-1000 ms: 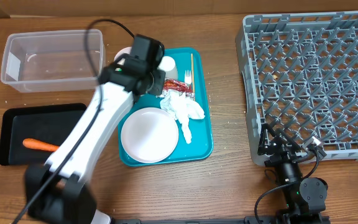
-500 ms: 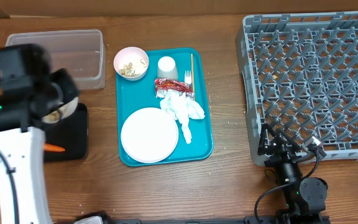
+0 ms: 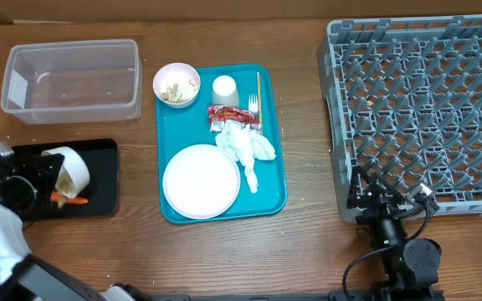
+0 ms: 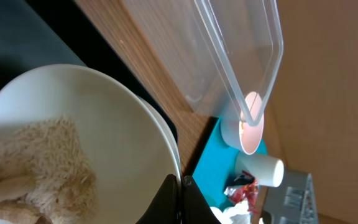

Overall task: Sort waste into correct bins and load items into the dishwasher rack
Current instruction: 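Lift the rice bowl over the black tray and tip out the rice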

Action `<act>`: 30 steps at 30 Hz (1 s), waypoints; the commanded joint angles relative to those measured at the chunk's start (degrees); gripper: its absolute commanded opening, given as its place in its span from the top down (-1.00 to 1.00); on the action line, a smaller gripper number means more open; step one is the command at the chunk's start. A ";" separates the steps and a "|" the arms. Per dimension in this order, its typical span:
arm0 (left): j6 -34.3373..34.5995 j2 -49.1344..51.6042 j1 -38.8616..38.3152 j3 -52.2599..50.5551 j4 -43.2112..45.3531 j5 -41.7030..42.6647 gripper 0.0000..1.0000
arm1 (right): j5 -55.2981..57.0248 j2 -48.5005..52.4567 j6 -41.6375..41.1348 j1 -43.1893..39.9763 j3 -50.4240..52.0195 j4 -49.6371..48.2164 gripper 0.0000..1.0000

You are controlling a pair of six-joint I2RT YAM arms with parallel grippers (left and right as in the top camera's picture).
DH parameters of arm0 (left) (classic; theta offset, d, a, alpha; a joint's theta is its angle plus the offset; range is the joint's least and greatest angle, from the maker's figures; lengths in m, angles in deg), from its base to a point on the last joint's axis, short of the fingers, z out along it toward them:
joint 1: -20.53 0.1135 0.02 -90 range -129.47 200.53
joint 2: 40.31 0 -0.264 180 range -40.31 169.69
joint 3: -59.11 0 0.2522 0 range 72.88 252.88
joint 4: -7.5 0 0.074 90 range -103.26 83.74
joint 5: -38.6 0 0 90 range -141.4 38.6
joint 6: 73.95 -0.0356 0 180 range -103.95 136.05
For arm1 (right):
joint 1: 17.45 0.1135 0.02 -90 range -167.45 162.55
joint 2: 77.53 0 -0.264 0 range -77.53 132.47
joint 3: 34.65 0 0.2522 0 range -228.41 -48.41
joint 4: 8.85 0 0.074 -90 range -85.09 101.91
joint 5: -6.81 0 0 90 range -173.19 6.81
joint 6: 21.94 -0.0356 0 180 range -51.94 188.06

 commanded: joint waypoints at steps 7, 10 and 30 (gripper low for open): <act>-2.71 4.11 1.92 -0.39 7.45 20.33 0.91 | 0.61 -0.33 0.02 0.33 0.59 -0.28 -1.00; -2.10 4.11 1.97 -0.39 7.52 21.09 0.92 | 0.59 -0.33 0.02 0.33 0.59 -0.28 -1.00; 5.70 4.44 6.84 -0.39 3.67 23.43 0.92 | 0.59 -0.33 0.02 0.33 0.59 -0.28 -1.00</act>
